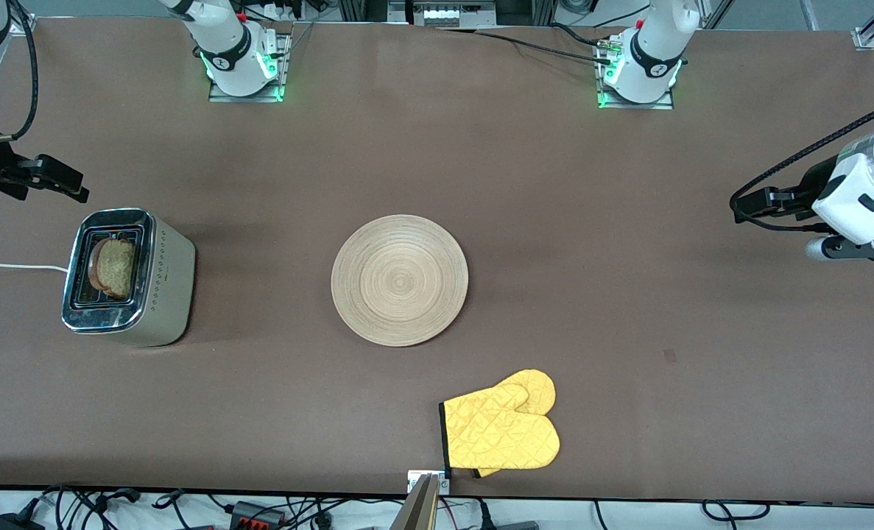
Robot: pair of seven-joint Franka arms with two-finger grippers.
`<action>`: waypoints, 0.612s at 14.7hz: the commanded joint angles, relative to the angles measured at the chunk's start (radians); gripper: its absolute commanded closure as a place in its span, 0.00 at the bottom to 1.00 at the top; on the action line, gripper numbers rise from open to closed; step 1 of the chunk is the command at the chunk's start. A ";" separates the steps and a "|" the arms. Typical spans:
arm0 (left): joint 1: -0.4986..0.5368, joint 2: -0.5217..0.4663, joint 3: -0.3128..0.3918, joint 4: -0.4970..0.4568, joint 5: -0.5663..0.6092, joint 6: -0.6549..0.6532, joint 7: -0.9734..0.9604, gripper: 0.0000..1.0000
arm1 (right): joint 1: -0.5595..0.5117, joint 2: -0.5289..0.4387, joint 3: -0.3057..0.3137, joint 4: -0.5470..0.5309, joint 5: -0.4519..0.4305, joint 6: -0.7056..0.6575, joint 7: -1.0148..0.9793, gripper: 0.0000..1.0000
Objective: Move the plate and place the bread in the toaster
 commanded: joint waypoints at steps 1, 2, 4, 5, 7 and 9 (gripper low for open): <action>0.004 -0.105 0.003 -0.154 -0.002 0.107 -0.009 0.00 | -0.007 -0.017 0.010 -0.016 -0.005 0.000 -0.008 0.00; 0.004 -0.143 0.002 -0.209 -0.002 0.138 -0.009 0.00 | -0.007 -0.018 0.010 -0.016 -0.003 0.006 -0.008 0.00; 0.004 -0.151 0.002 -0.220 -0.002 0.142 -0.009 0.00 | -0.007 -0.021 0.010 -0.015 -0.003 0.009 -0.008 0.00; 0.004 -0.151 0.002 -0.219 -0.002 0.142 -0.009 0.00 | -0.007 -0.022 0.010 -0.016 -0.003 0.009 -0.008 0.00; 0.004 -0.150 0.002 -0.219 -0.002 0.142 -0.009 0.00 | -0.007 -0.025 0.010 -0.016 -0.005 0.007 -0.008 0.00; 0.004 -0.150 0.002 -0.217 -0.004 0.142 -0.009 0.00 | -0.007 -0.026 0.010 -0.018 -0.005 0.007 -0.008 0.00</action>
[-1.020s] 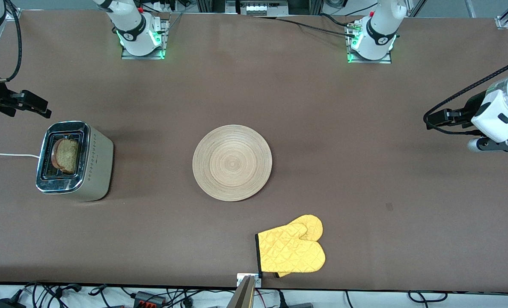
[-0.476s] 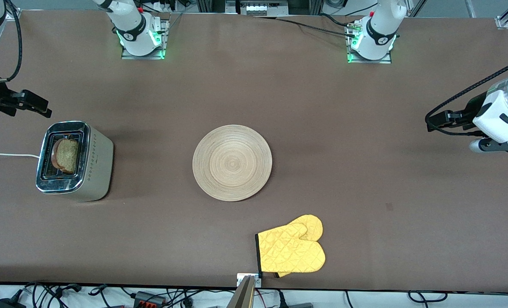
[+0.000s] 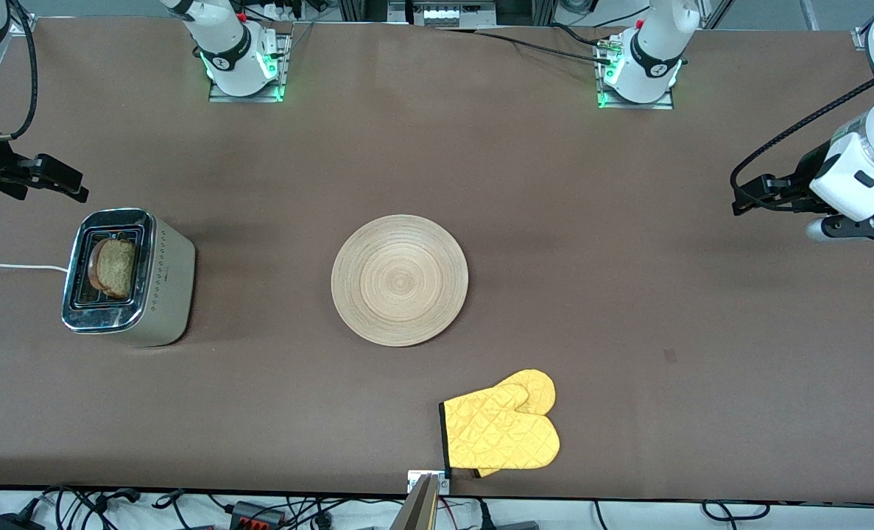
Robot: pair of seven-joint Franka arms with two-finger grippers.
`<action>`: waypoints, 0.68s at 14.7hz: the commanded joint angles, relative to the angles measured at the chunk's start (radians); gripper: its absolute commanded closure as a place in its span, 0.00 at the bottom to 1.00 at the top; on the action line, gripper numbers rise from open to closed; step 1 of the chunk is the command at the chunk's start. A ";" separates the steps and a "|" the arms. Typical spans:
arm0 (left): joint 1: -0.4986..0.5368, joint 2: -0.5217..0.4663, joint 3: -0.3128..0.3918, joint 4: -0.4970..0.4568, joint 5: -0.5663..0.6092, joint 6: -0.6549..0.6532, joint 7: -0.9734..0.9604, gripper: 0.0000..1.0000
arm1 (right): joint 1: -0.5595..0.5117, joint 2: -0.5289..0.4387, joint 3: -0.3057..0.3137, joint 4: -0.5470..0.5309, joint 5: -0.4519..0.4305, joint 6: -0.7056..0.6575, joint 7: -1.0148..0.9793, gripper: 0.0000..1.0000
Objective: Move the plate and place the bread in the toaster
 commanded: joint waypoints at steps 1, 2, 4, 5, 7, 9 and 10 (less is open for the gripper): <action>0.002 -0.024 0.000 -0.030 -0.002 0.020 -0.007 0.00 | -0.007 -0.023 0.010 -0.018 -0.005 0.007 -0.008 0.00; 0.002 -0.024 0.000 -0.030 -0.004 0.020 -0.007 0.00 | -0.007 -0.027 0.010 -0.018 -0.005 0.007 -0.008 0.00; 0.002 -0.024 0.000 -0.030 -0.002 0.020 -0.007 0.00 | -0.007 -0.042 0.010 -0.038 -0.005 0.006 -0.008 0.00; 0.002 -0.024 0.000 -0.030 -0.002 0.020 -0.007 0.00 | -0.007 -0.055 0.010 -0.060 -0.005 0.010 -0.008 0.00; 0.002 -0.024 0.000 -0.028 -0.004 0.020 -0.007 0.00 | -0.007 -0.088 0.010 -0.113 -0.005 0.047 -0.008 0.00; 0.002 -0.024 0.000 -0.028 -0.004 0.020 -0.007 0.00 | -0.007 -0.099 0.010 -0.128 -0.005 0.063 -0.008 0.00; 0.002 -0.024 0.000 -0.028 -0.004 0.020 -0.007 0.00 | -0.007 -0.099 0.010 -0.128 -0.005 0.061 -0.009 0.00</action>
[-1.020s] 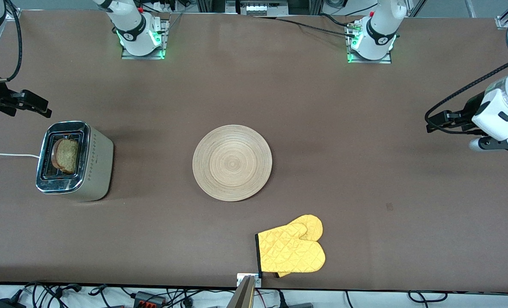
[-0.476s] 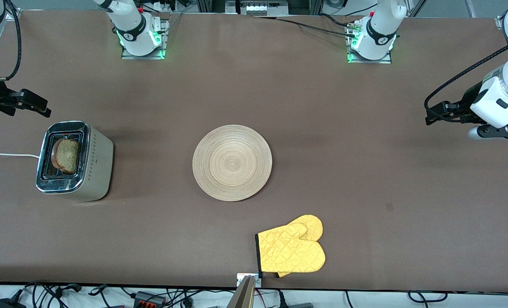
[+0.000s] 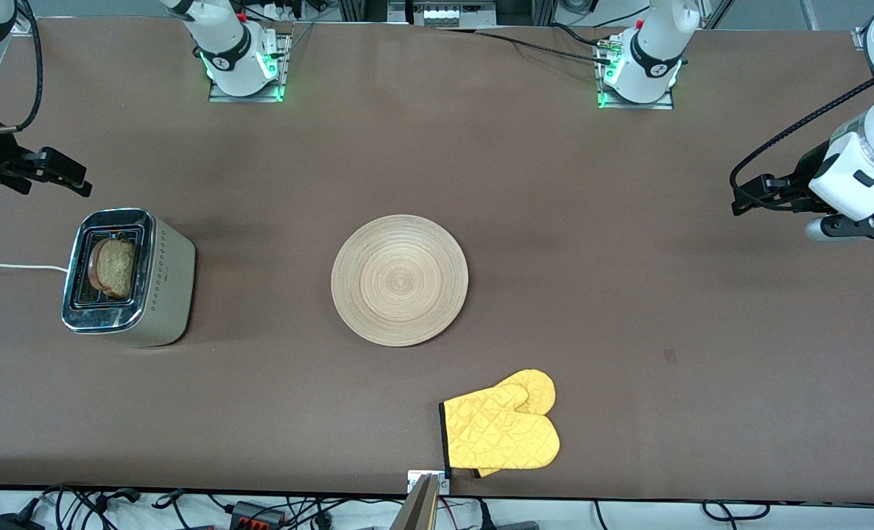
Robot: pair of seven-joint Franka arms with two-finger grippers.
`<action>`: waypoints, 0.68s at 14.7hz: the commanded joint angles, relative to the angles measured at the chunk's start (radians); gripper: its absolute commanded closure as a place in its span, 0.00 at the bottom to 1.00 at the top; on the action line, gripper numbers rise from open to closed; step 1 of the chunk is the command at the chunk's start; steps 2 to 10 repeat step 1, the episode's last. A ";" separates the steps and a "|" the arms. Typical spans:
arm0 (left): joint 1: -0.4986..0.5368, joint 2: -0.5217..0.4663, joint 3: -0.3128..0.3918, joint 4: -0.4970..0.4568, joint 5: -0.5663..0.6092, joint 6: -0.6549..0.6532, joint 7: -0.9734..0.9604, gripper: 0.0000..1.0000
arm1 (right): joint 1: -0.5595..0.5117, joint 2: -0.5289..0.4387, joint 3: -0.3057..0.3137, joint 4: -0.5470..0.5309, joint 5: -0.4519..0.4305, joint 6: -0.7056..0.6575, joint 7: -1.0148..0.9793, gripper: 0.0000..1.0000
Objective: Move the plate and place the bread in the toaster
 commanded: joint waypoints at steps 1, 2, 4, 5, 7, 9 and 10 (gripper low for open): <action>0.002 -0.023 0.000 -0.024 -0.004 0.014 -0.006 0.00 | -0.006 -0.042 0.010 -0.046 -0.005 0.022 -0.009 0.00; 0.002 -0.023 0.000 -0.024 -0.004 0.014 -0.006 0.00 | -0.006 -0.042 0.010 -0.046 -0.005 0.022 -0.009 0.00; 0.002 -0.023 0.000 -0.024 -0.004 0.014 -0.006 0.00 | -0.006 -0.042 0.010 -0.046 -0.005 0.022 -0.009 0.00; 0.002 -0.023 0.000 -0.024 -0.004 0.014 -0.006 0.00 | -0.006 -0.042 0.010 -0.046 -0.005 0.022 -0.009 0.00; 0.002 -0.023 0.000 -0.024 -0.004 0.014 -0.006 0.00 | -0.006 -0.042 0.010 -0.046 -0.005 0.022 -0.009 0.00; 0.002 -0.023 0.000 -0.024 -0.004 0.014 -0.006 0.00 | -0.006 -0.042 0.010 -0.046 -0.005 0.022 -0.009 0.00; 0.002 -0.023 0.000 -0.024 -0.004 0.014 -0.006 0.00 | -0.006 -0.042 0.010 -0.046 -0.005 0.022 -0.009 0.00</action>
